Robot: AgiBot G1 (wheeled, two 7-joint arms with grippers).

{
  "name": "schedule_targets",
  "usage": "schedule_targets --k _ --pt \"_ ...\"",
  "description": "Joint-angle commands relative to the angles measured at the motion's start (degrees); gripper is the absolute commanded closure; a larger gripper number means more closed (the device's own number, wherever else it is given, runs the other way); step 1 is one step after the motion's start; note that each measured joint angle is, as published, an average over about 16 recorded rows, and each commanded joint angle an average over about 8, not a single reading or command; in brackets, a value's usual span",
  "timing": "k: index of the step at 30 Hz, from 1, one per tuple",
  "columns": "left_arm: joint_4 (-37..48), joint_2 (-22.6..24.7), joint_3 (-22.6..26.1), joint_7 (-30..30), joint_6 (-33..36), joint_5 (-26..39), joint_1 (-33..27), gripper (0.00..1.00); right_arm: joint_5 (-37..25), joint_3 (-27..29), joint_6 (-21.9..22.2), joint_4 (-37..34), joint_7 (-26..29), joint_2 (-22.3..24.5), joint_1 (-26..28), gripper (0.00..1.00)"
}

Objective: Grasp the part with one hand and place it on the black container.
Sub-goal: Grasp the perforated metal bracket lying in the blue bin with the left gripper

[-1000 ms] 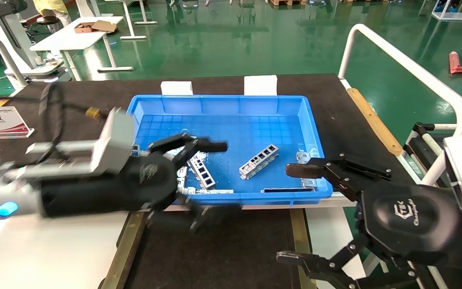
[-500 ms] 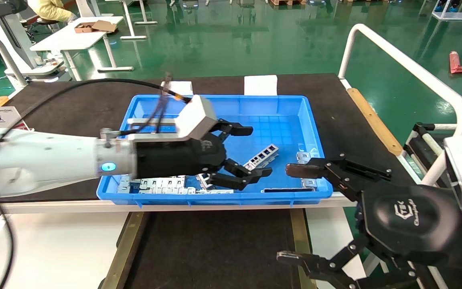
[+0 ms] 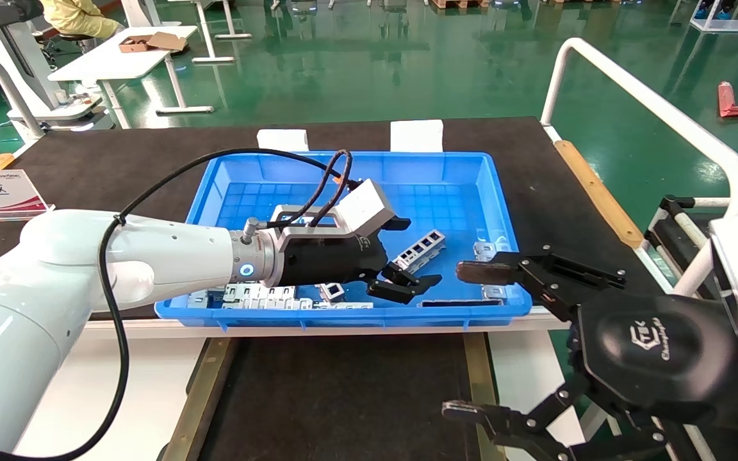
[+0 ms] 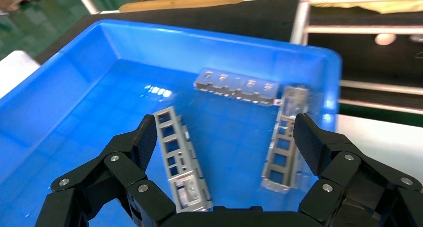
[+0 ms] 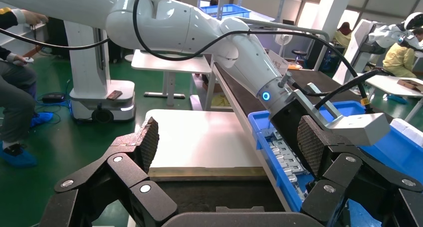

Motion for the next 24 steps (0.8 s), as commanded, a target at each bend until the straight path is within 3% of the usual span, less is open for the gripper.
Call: schedule_targets --k 1,14,15,16,18,22,23,24 --pt "0.5 0.5 0.6 0.6 -1.1 -0.2 0.0 0.00 0.0 0.0 0.0 0.0 0.0 0.0 0.0 0.00" --pt "-4.1 0.6 9.4 -4.6 -12.0 -4.7 3.2 0.00 0.0 0.0 0.0 0.0 0.0 0.0 0.0 0.00" --pt "-4.3 0.6 10.0 -4.9 -12.5 -5.0 3.3 0.00 0.0 0.0 0.0 0.0 0.0 0.0 0.0 0.06" --pt "-4.5 0.6 10.7 -5.1 -13.0 -5.4 3.4 0.00 0.0 0.0 0.0 0.0 0.0 0.0 0.0 0.18" --pt "-4.8 0.5 11.8 -5.6 -13.7 -6.2 3.5 0.13 0.0 0.0 0.0 0.0 0.0 0.0 0.0 0.43" --pt "-5.2 0.4 13.7 -6.2 -14.8 -7.8 3.6 0.62 0.0 0.0 0.0 0.0 0.0 0.0 0.0 0.93" --pt "-5.3 0.4 14.1 -6.3 -15.0 -8.1 3.6 0.75 0.0 0.0 0.0 0.0 0.0 0.0 0.0 1.00" --pt "-5.3 0.3 14.5 -6.3 -15.3 -8.5 3.6 0.87 0.0 0.0 0.0 0.0 0.0 0.0 0.0 1.00"
